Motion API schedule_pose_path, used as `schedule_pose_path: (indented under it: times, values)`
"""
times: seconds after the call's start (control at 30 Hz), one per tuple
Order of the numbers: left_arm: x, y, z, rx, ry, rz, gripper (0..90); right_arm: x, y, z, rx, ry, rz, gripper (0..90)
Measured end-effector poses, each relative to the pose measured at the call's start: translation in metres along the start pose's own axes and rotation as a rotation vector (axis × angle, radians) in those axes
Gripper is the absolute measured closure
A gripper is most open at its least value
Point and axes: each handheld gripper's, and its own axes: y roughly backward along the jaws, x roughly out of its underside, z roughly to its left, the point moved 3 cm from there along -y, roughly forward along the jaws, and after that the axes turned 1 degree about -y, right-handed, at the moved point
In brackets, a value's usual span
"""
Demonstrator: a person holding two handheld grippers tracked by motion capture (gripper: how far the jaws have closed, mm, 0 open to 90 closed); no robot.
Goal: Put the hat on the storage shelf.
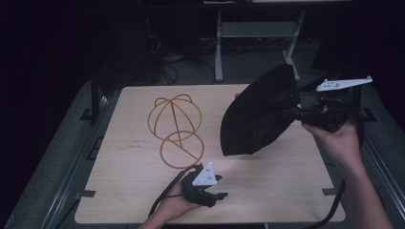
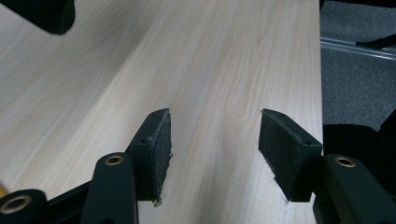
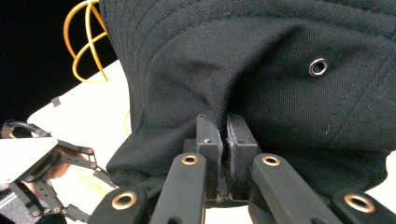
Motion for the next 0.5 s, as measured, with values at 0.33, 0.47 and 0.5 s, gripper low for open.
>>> schedule_pose_path:
  times: [0.33, 0.47, 0.5]
  values:
    - [0.001, 0.004, 0.002, -0.006, -0.005, -0.01, 42.4, -0.024, -0.006, 0.016, -0.012, 0.056, 0.038, 86.2]
    - [0.001, 0.004, 0.001, -0.005, -0.01, -0.008, 42.1, -0.033, -0.009, 0.023, -0.022, 0.078, 0.054, 86.2]
    - [0.001, 0.004, 0.001, -0.005, -0.01, -0.008, 42.0, -0.033, -0.009, 0.023, -0.022, 0.078, 0.054, 86.2]
